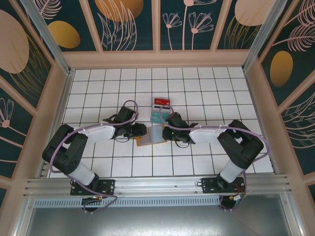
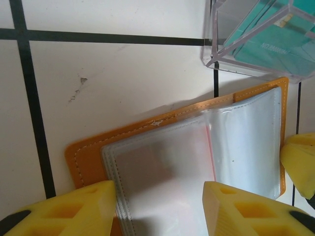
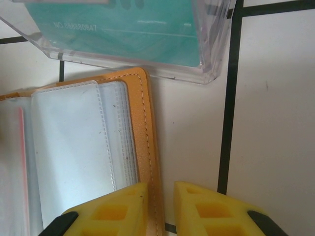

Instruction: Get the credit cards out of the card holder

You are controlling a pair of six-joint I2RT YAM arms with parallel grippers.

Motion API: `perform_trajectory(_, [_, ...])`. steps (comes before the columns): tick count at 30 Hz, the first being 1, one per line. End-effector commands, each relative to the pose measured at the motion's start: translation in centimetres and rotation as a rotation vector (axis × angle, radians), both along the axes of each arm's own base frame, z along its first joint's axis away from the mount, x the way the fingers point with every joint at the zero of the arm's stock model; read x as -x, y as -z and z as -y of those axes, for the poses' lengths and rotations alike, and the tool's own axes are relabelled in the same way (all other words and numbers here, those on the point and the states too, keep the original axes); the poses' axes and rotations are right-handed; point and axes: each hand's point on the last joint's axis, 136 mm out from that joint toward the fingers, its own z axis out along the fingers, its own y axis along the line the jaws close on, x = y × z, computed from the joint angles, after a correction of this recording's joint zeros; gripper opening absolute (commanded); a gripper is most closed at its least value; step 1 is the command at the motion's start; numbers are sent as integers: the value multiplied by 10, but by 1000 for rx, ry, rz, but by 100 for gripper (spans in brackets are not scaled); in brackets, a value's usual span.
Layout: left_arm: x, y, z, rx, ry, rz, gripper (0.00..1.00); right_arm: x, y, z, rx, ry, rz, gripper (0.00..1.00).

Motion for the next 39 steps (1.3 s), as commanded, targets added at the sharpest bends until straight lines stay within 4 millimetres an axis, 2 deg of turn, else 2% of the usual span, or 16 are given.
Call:
perform_trajectory(1, [3, 1, 5, 28, 30, -6, 51, 12, 14, -9, 3, -28, -53, 22])
perform_trajectory(11, [1, -11, 19, 100, 75, 11, 51, 13, 16, -11, 5, -35, -55, 22])
perform_trajectory(16, [1, -14, 22, 120, 83, 16, 55, 12, 15, -11, 5, -33, -52, 22])
perform_trajectory(21, [1, -10, 12, 68, 53, 18, 54, 13, 15, -10, 10, -31, -53, 22])
perform_trajectory(28, [-5, -8, -12, -45, -45, 45, 53, 13, 17, -10, 12, -30, -59, 22])
perform_trajectory(39, [1, 6, -7, -38, -14, -10, 52, 13, 18, -10, 13, -28, -59, 22])
